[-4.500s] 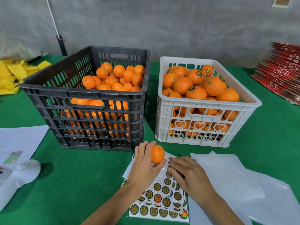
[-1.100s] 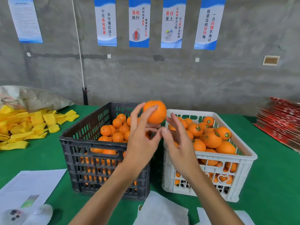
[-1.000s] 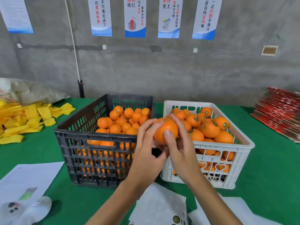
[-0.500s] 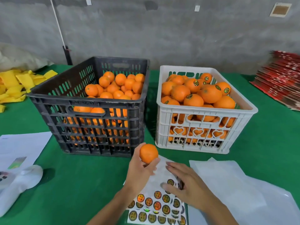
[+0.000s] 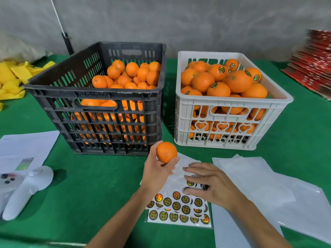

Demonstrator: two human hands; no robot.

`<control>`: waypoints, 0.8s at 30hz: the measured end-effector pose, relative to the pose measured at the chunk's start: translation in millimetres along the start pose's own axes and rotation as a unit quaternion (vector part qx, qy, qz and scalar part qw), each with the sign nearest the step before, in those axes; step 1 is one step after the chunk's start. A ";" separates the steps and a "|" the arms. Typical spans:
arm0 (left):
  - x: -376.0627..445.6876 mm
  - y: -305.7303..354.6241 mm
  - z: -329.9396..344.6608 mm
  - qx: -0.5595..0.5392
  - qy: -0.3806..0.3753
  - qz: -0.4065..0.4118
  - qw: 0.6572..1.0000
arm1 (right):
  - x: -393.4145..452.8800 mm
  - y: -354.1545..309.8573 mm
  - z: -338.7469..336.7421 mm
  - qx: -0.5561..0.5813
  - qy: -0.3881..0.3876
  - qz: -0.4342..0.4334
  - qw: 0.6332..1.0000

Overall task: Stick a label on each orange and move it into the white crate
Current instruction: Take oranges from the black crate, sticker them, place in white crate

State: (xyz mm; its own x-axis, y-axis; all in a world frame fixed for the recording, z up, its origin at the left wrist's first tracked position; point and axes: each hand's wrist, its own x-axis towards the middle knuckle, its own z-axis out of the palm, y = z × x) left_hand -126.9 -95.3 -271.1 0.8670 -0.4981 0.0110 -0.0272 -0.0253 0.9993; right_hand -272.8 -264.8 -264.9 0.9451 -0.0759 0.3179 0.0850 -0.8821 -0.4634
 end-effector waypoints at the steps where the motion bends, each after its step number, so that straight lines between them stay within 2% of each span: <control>1: 0.0 0.4 -0.4 0.004 0.001 0.000 1.000 | 0.0 -0.3 0.6 -0.002 0.000 -0.002 1.000; 9: -0.7 2.6 -1.7 0.013 -0.005 0.003 1.000 | -2.5 1.3 5.3 0.001 0.000 -0.024 1.000; 13: -1.8 5.0 -1.2 0.019 -0.003 -0.002 1.000 | -2.7 0.5 6.4 0.061 0.023 -0.021 0.998; 15: -2.7 6.1 -1.1 0.025 -0.003 -0.004 1.000 | -1.8 1.3 7.3 0.137 0.033 0.024 0.990; 17: -3.4 7.6 -0.6 0.035 -0.006 -0.004 0.999 | 3.6 -3.2 4.1 0.260 0.049 0.135 0.955; 19: -3.4 9.5 -0.4 0.048 -0.008 -0.003 0.999 | 15.0 -11.9 -2.0 0.321 0.096 0.212 0.918; 24: -3.0 34.0 4.5 0.058 -0.015 0.034 0.998 | 68.3 -39.3 -26.0 0.265 0.283 0.198 0.900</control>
State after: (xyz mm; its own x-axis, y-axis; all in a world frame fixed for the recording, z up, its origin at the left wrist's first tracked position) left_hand -132.7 -98.6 -237.3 0.8457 -0.5284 0.0750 -0.1434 -0.0896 0.9856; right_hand -219.8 -247.4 -203.4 0.6358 -0.6921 0.3419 0.0572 -0.3994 -0.9150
